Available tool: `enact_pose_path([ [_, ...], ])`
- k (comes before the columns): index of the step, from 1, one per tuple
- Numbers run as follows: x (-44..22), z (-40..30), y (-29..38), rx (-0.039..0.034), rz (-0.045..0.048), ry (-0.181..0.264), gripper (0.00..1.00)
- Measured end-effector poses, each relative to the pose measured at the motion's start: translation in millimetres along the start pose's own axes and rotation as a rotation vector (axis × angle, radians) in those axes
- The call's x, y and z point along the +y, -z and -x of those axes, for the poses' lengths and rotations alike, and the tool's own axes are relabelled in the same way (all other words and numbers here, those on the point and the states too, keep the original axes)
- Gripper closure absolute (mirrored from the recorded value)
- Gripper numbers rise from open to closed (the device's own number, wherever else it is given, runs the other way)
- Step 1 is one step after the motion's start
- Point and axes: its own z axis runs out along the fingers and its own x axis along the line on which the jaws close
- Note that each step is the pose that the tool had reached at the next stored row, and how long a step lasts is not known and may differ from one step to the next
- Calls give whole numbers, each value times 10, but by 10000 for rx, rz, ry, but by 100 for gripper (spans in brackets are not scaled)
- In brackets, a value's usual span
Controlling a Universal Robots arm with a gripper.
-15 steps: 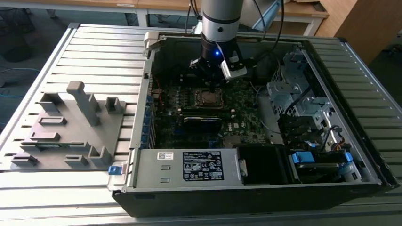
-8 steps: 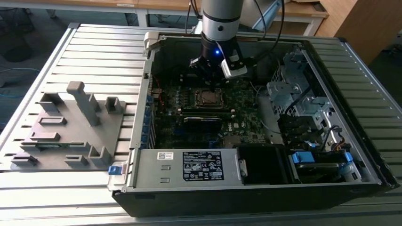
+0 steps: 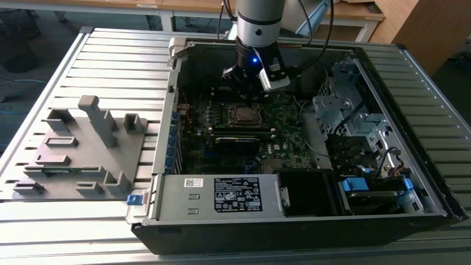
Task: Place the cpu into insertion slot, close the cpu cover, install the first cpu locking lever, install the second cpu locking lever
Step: 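Install the second cpu locking lever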
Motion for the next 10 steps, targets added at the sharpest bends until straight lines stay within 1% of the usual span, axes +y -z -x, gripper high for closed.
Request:
enact_pose_path([
  [10,0,0,15,2,-3,0,90],
])
